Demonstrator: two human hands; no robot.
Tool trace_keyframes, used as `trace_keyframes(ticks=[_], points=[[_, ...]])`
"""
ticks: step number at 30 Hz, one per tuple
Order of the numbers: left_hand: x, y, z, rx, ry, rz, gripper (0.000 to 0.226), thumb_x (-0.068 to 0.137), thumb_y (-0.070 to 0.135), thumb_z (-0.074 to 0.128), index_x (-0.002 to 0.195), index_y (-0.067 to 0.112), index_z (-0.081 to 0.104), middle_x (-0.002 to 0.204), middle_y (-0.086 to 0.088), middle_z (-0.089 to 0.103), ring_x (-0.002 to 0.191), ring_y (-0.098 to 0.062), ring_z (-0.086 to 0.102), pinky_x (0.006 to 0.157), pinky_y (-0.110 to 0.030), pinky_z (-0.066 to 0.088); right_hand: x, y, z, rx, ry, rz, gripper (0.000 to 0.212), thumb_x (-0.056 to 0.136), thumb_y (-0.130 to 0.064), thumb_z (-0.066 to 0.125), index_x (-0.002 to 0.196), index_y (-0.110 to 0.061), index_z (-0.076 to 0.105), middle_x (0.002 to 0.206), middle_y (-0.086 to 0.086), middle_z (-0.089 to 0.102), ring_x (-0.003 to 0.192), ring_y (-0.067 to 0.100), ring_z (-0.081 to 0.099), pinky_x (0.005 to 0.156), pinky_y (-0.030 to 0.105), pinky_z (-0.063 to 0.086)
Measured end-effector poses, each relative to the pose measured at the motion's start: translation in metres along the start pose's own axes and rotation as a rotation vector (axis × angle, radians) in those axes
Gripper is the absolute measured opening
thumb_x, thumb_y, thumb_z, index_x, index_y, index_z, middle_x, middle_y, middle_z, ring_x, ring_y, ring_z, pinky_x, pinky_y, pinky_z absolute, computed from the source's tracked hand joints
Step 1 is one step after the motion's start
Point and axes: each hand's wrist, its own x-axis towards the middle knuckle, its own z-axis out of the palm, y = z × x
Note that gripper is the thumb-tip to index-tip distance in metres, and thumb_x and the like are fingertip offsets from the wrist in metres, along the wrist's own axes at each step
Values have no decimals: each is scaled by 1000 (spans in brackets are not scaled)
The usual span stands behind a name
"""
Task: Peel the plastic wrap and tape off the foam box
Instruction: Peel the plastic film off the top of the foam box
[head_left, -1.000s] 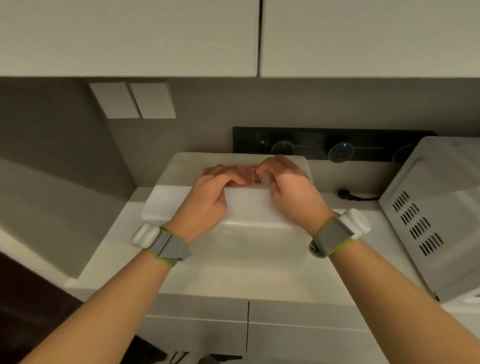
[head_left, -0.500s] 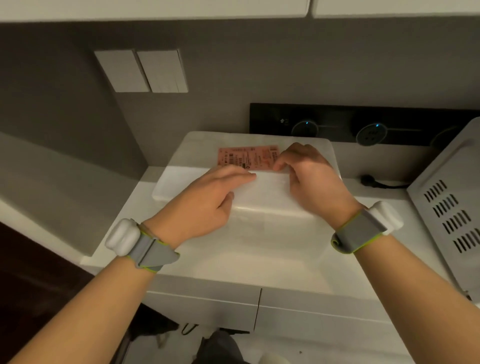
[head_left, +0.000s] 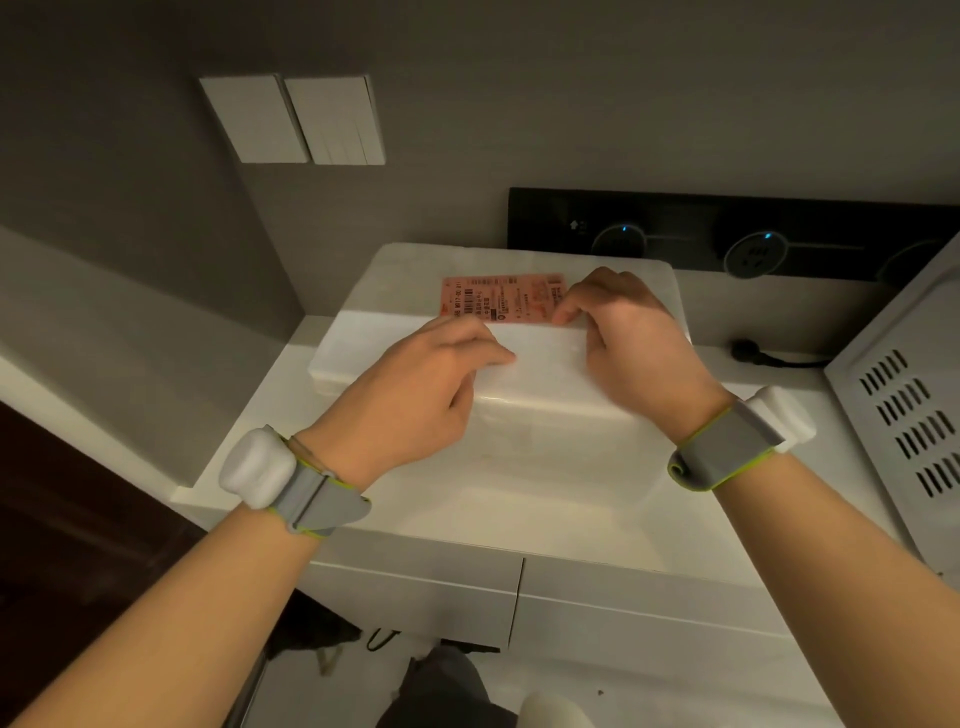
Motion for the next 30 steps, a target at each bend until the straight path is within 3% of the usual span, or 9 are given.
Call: trace_keyframes(ticks=[3,6,9,23,26,30], points=[[1,0,-1,-24,11,-23,40,89,-3,49,120,15,65,118,6,57,111,-11,53,98,-24,44,0,0,0,-1,4,3,35,87,12,49,104,-10,71,113,10,63,106,31,53,90,43,49],[3,3,2,25,28,-69,47,88,-1,47,132,11,57,131,2,52,122,-14,48,106,-18,35,0,-1,1,-6,-3,11,36,88,12,48,105,-11,71,114,9,63,107,31,53,90,42,48],[2,8,8,100,26,-104,54,87,-2,47,139,5,50,136,-4,52,126,-21,44,108,-22,33,0,-1,0,-6,-5,16,36,87,12,49,105,-11,71,115,9,63,108,32,53,91,42,48],[-2,20,8,115,81,-149,51,83,-8,51,130,10,60,122,-5,62,114,-23,55,97,-27,43,-2,-1,0,15,-4,16,37,84,11,49,104,-12,69,112,8,62,106,31,52,90,39,48],[2,16,4,83,74,-119,49,84,-6,50,129,11,61,118,-1,60,110,-19,54,94,-22,42,-2,-1,-1,17,-14,13,38,83,11,50,105,-13,69,113,8,62,107,31,52,91,41,48],[8,10,2,74,26,-50,46,87,-5,49,127,12,64,112,1,56,105,-19,51,94,-25,43,-2,-1,-3,15,-21,14,38,84,10,49,105,-13,69,114,8,62,107,30,52,90,42,48]])
